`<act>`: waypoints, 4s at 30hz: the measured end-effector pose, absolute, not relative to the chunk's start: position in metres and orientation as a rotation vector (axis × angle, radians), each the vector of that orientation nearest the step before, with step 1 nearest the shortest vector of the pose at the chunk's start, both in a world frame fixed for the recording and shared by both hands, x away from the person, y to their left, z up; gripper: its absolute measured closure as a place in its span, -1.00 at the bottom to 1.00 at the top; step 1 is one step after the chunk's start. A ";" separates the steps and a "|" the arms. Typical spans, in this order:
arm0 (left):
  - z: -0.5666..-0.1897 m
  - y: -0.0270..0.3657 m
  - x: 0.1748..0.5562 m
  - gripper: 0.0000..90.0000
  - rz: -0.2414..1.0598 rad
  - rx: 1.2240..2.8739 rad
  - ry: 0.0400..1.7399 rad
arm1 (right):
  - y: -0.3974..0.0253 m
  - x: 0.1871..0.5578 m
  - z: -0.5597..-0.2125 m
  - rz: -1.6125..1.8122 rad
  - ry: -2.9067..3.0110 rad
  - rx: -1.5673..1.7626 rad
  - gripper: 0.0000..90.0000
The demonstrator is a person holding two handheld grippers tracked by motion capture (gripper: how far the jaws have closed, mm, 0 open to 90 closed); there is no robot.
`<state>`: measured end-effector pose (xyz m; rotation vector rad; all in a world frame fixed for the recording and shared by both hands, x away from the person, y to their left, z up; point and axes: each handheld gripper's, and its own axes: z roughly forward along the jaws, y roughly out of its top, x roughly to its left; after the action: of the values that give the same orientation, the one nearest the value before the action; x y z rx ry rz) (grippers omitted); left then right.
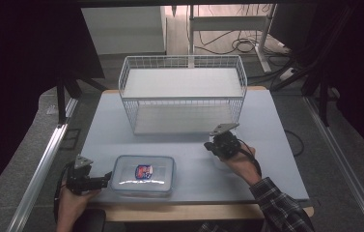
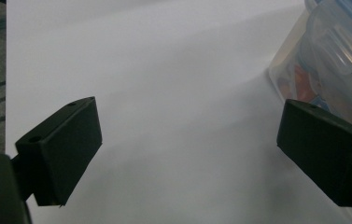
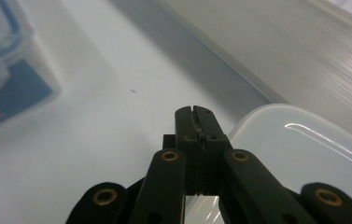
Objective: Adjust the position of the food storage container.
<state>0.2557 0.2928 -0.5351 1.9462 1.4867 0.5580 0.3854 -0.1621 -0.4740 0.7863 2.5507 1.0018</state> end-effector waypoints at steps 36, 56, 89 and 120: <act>-0.524 0.302 0.244 0.53 0.281 1.900 1.363 | -0.271 0.375 -0.467 1.010 2.298 1.068 0.98; -0.520 0.266 0.247 1.00 0.158 2.023 1.216 | -0.205 0.311 -0.480 1.156 2.589 0.851 0.96; -0.513 0.154 0.309 1.00 0.169 2.097 1.097 | -0.204 0.312 -0.500 0.983 2.581 0.877 0.98; -0.516 0.192 0.284 -0.91 0.307 2.023 0.981 | -0.237 0.325 -0.487 1.244 2.440 0.917 -0.85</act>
<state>0.2837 0.1922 -0.5161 2.0231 0.9811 0.3068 0.3248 -0.2368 -0.4867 0.9165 2.4403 1.2437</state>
